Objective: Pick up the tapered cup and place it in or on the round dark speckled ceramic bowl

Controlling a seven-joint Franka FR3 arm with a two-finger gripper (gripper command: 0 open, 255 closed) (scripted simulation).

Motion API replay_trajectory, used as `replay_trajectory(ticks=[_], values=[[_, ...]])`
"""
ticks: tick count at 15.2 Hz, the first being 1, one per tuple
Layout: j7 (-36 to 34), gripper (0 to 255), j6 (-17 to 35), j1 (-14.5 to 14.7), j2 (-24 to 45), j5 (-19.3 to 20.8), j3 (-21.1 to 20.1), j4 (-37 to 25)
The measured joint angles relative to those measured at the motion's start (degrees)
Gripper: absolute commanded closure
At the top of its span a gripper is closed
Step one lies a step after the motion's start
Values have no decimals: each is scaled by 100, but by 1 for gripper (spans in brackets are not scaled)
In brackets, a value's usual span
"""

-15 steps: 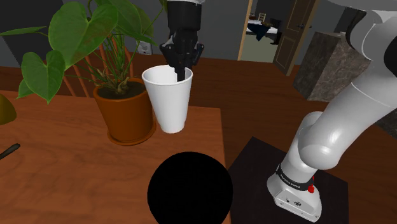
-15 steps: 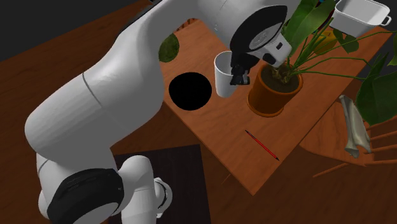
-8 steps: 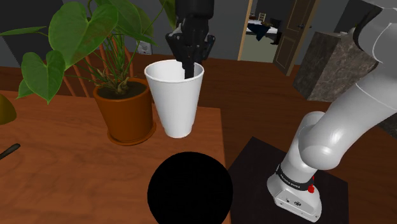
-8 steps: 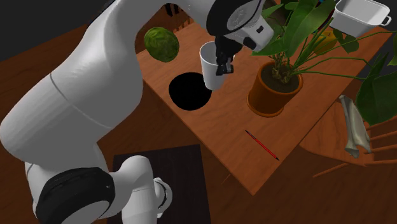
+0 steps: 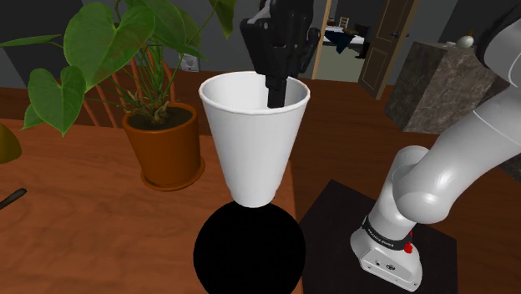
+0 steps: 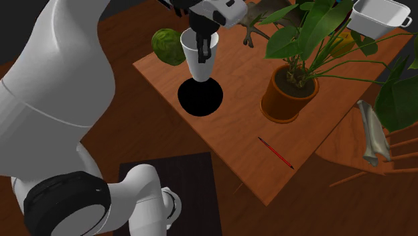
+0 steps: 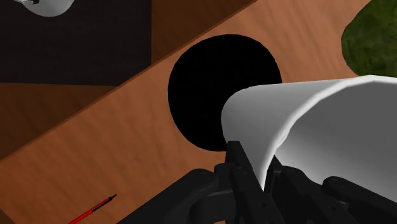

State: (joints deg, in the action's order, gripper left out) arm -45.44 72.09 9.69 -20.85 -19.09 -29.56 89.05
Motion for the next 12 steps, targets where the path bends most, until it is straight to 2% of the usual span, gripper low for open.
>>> replay_trajectory(ticks=[12], values=[[196, 255, 744, 106, -573, -205, 5, 1294]])
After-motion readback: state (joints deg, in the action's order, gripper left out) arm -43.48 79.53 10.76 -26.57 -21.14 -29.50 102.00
